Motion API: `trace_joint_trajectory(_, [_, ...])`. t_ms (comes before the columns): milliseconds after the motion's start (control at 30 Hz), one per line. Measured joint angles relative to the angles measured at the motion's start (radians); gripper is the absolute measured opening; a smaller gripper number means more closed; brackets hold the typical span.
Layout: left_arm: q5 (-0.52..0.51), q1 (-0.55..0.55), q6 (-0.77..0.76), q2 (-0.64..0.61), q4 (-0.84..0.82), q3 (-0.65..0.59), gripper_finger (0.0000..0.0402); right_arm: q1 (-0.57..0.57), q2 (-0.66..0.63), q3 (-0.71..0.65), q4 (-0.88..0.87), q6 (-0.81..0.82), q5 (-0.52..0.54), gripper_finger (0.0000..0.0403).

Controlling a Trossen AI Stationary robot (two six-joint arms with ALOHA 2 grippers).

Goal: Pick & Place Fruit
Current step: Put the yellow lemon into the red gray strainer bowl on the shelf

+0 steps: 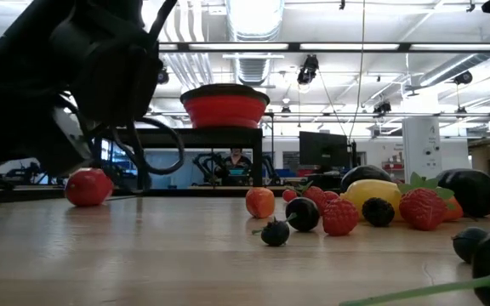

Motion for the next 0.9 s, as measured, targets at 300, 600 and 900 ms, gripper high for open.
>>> trace_joint_trajectory(300, [0.061, -0.005, 0.013, 0.0, 0.007, -0.028, 0.0271, 0.0, 0.0, 0.0, 0.0, 0.0, 0.0, 0.0008])
trace_joint_trajectory(600, [0.03, -0.015, 0.09, 0.0, 0.055, -0.068, 0.0271, 0.0, 0.0, 0.0, 0.0, 0.002, 0.0, 0.0008])
trace_joint_trajectory(900, [0.023, -0.025, 0.045, -0.002, 0.064, -0.069, 0.0251, 0.0, 0.0, 0.0, 0.0, 0.001, 0.0, 0.0008])
